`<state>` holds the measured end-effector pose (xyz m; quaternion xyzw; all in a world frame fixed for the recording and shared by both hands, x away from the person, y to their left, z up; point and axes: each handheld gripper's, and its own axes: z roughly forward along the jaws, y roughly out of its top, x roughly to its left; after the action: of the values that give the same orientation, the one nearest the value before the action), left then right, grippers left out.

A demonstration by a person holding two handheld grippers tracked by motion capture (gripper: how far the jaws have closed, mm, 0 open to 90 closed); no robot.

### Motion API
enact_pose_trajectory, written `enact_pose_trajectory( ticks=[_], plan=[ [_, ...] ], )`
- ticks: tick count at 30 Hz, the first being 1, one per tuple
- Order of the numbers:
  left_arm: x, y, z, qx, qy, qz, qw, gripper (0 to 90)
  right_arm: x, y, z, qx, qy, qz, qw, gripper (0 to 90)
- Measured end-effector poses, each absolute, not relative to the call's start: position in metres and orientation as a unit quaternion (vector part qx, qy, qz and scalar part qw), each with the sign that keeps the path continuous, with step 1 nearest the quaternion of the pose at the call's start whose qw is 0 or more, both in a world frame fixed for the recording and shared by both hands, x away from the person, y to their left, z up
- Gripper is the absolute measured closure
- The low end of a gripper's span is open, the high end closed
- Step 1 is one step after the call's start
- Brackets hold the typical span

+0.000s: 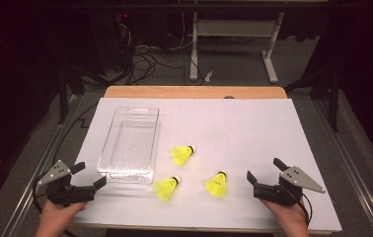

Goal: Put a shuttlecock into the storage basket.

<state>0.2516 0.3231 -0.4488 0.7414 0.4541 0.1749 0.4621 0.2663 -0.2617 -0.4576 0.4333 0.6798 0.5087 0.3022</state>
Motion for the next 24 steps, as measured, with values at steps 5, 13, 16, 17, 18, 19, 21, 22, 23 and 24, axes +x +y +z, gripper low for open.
enact_pose_trajectory(
  ticks=[5,13,16,17,18,19,21,22,23,24],
  plan=[
    [0.2517,0.3185,-0.4507,0.755,0.454,0.171,0.441,0.1,0.2658,-0.2618,-0.4570,0.432,0.680,0.509,0.304,0.2],
    [0.2526,0.3166,-0.4524,0.763,0.465,0.162,0.419,0.1,0.2656,-0.2611,-0.4571,0.432,0.681,0.508,0.303,0.2],
    [0.2538,0.3155,-0.4540,0.767,0.468,0.156,0.409,0.1,0.2657,-0.2608,-0.4571,0.431,0.681,0.508,0.303,0.2],
    [0.2540,0.3151,-0.4545,0.769,0.469,0.155,0.407,0.1,0.2658,-0.2607,-0.4571,0.431,0.682,0.507,0.304,0.2],
    [0.2543,0.3147,-0.4549,0.771,0.470,0.153,0.403,0.1,0.2658,-0.2606,-0.4571,0.430,0.682,0.507,0.304,0.2],
    [0.2546,0.3143,-0.4554,0.772,0.471,0.151,0.400,0.1,0.2657,-0.2605,-0.4572,0.431,0.681,0.508,0.304,0.2],
    [0.2554,0.3135,-0.4566,0.775,0.473,0.147,0.392,0.1,0.2658,-0.2606,-0.4573,0.431,0.682,0.507,0.303,0.2],
    [0.2554,0.3135,-0.4566,0.775,0.473,0.147,0.392,0.1,0.2658,-0.2606,-0.4573,0.431,0.682,0.507,0.303,0.2],
    [0.2561,0.3129,-0.4580,0.779,0.475,0.141,0.385,0.1,0.2658,-0.2607,-0.4573,0.431,0.682,0.507,0.303,0.2],
    [0.2567,0.3126,-0.4585,0.781,0.476,0.136,0.380,0.1,0.2658,-0.2606,-0.4573,0.431,0.682,0.507,0.303,0.2]
  ],
)
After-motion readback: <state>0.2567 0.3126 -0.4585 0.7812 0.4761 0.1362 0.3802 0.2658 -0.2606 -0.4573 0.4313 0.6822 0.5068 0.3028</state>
